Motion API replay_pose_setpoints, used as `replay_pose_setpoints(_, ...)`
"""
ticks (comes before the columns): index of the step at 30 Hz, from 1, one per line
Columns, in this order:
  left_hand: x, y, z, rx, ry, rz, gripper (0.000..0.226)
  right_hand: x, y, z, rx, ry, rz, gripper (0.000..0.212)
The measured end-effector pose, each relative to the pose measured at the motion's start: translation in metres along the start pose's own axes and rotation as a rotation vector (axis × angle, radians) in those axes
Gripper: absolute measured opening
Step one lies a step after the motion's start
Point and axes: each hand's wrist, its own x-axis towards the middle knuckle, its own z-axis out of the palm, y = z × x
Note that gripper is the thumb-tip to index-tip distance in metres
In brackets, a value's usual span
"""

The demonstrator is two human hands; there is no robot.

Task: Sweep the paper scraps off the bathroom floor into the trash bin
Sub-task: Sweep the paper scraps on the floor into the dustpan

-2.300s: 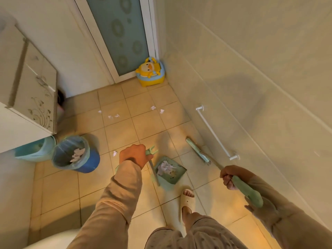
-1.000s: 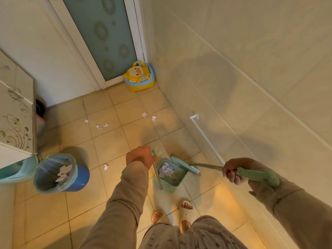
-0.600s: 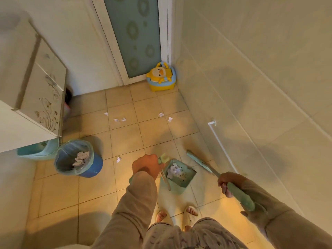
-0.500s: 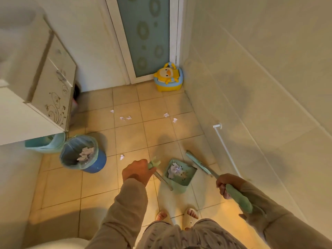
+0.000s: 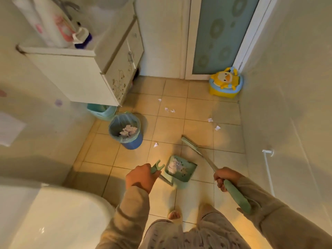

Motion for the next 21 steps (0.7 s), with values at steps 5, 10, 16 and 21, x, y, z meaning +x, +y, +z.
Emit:
replay_pose_setpoints(5, 0.008, -0.014, -0.012, -0.111, 0.055, -0.194, 0.042, 0.022, -0.037, 0.004, -0.166, -0.013, -0.078, 0.017)
replay_pose_setpoints(10, 0.021, -0.004, -0.021, -0.165, 0.089, -0.384, 0.043, 0.038, -0.115, 0.009, -0.674, -0.030, -0.093, 0.022)
replay_pose_setpoints(16, 0.040, 0.019, -0.025, -0.177, 0.092, -0.543, 0.043, 0.052, -0.184, 0.003, -1.015, -0.050, -0.175, 0.034)
replay_pose_setpoints(21, 0.043, 0.022, -0.023, -0.224, 0.101, -0.641, 0.044, 0.061, -0.229, 0.017, -1.254, -0.048, -0.268, 0.038)
